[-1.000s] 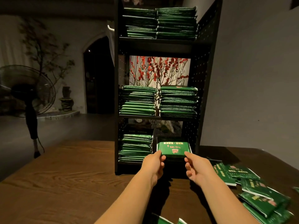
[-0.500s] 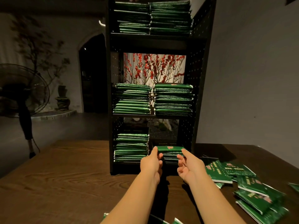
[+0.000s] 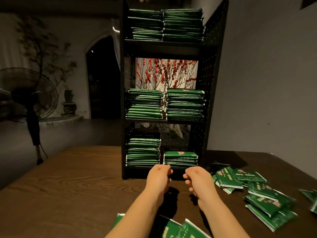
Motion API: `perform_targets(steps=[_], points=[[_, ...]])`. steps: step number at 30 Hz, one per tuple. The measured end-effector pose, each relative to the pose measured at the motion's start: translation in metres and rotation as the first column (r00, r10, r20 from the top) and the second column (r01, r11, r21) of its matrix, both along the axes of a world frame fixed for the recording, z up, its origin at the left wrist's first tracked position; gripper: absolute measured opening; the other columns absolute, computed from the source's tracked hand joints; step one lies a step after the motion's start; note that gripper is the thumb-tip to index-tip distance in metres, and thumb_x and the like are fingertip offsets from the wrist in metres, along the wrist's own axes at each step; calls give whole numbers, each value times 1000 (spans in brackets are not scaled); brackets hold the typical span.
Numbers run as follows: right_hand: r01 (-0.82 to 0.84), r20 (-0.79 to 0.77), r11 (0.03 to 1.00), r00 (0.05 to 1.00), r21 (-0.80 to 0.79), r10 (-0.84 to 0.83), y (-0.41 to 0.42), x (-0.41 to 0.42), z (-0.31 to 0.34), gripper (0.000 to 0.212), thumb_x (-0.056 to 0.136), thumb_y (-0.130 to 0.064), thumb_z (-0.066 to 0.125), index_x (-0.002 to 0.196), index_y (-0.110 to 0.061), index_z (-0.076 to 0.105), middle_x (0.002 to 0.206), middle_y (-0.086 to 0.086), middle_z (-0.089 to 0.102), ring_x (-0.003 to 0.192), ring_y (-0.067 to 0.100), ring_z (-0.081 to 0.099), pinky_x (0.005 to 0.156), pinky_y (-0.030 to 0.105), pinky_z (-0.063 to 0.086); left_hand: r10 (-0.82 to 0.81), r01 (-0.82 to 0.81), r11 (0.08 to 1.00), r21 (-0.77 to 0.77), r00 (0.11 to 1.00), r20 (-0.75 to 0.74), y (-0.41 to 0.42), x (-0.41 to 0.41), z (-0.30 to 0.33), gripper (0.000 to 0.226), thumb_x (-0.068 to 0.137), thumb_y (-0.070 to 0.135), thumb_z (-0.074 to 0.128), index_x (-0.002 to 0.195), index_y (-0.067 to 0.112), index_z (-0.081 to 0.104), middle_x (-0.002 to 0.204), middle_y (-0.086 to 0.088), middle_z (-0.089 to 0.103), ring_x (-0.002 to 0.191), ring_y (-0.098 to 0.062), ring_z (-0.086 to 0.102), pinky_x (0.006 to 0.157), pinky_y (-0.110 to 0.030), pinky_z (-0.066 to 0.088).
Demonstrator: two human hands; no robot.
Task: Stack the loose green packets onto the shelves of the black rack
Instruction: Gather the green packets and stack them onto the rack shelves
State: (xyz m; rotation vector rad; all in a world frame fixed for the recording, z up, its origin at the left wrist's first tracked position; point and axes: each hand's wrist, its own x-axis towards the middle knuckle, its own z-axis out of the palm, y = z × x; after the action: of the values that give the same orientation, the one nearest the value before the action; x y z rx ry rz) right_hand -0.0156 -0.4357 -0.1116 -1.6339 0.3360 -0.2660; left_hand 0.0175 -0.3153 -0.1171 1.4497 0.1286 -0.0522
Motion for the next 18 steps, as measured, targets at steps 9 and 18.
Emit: perform_targets(steps=[9, 18], points=[[-129, 18, 775, 984, -619, 177, 21, -68, -13, 13, 96, -24, 56, 86, -32, 59, 97, -9, 59, 90, 5, 54, 67, 17, 39, -260, 6, 750, 661, 922, 286, 56, -70, -11, 12, 96, 32, 55, 88, 26, 61, 88, 7, 66, 86, -12, 61, 84, -36, 51], [-272, -258, 474, 961, -837, 96, 36, -123, -46, 58, 93, -62, 43, 144, -35, 34, 157, -5, 22, 148, 23, 14, 117, 53, 18, -233, -137, 294, 946, 950, 209, 117, -126, -51, 46, 97, 57, 40, 136, 34, 39, 140, 11, 41, 129, -17, 38, 101, -35, 39]])
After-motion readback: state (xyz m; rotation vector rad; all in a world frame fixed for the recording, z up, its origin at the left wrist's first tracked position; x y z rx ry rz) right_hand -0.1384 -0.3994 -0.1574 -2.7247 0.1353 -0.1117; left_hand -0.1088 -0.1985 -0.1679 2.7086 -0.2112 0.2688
